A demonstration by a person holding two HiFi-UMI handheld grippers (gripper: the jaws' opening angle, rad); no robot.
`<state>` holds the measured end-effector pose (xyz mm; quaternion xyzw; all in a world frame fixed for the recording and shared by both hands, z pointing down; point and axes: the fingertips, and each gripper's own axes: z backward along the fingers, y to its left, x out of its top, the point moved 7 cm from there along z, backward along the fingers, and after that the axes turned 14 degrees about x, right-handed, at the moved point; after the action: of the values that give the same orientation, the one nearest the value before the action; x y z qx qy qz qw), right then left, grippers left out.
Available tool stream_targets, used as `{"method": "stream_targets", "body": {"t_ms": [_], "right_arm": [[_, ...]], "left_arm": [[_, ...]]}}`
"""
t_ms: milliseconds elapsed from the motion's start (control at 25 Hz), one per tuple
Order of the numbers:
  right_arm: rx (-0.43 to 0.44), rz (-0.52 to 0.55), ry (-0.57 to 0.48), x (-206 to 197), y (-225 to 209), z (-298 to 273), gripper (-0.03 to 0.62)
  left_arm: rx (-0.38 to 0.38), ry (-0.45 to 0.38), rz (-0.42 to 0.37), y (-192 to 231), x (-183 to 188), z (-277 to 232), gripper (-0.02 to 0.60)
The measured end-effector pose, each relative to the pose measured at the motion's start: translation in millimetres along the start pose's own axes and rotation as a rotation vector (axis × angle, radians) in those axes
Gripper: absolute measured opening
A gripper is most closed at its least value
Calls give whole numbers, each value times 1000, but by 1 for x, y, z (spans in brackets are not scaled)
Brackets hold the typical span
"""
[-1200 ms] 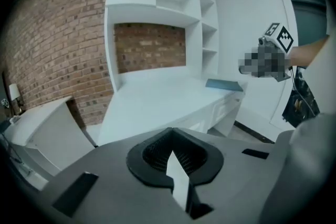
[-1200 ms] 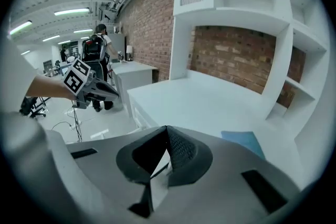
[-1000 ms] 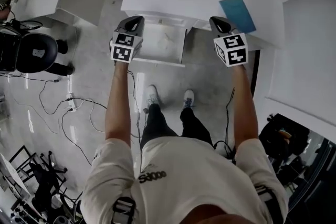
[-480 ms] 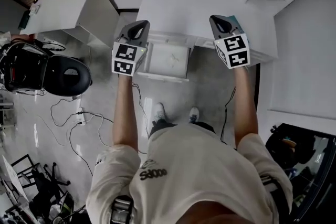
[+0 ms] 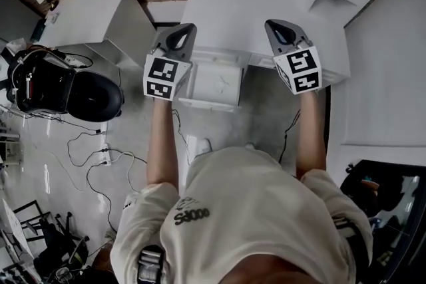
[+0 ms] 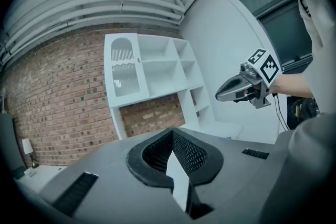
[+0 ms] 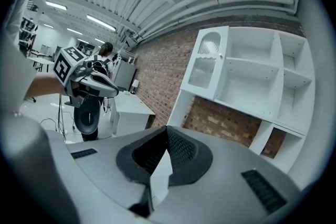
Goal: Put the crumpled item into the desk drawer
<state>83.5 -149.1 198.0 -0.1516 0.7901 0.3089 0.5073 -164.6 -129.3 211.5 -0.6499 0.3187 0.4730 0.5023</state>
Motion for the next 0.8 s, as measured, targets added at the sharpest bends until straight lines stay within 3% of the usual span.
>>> {"method": "stream_targets", "body": {"t_ms": [320,800], "right_arm": [[-5,35,-48,23,4,8,-2],[18,57,-90,36,11,17,-2]], "left_arm": [[22,-64,-37,16,25,18,18],[28,-88,-66,20,35,30,18]]}}
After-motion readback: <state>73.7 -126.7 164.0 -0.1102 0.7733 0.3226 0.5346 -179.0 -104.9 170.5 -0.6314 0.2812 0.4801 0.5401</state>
